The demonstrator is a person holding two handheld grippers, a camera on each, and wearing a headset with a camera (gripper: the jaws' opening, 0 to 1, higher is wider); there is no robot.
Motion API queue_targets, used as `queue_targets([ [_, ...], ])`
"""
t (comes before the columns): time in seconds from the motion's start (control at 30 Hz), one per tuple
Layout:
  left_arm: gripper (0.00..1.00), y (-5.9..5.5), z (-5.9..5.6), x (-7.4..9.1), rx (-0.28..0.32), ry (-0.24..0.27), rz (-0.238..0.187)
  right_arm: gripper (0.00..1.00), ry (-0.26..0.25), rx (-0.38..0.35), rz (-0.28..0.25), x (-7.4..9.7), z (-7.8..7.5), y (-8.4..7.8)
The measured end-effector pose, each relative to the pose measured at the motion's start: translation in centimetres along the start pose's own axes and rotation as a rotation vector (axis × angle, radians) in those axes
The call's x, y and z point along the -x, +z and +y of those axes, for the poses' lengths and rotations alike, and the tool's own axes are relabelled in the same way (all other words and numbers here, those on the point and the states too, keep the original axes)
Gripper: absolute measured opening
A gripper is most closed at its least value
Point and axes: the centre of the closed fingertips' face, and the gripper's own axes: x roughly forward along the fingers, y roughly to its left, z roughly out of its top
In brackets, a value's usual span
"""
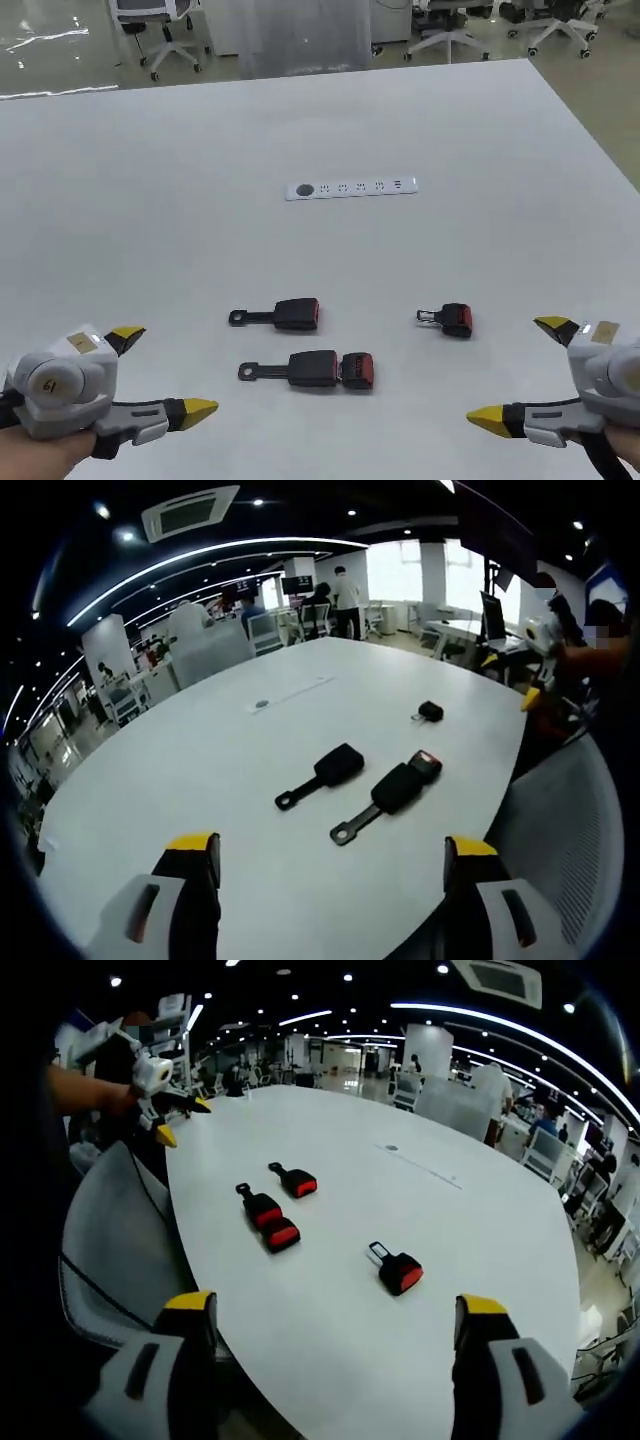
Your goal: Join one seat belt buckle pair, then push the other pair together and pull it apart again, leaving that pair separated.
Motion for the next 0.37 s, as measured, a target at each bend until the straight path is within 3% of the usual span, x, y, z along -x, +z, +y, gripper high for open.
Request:
queue_targets([
  [0.37,0.98,-0.29,-0.17,0.8,-0.002,0.004,0.003,1.0,0.011,0.033,-0.008,0.93,-0.3,-0.29],
])
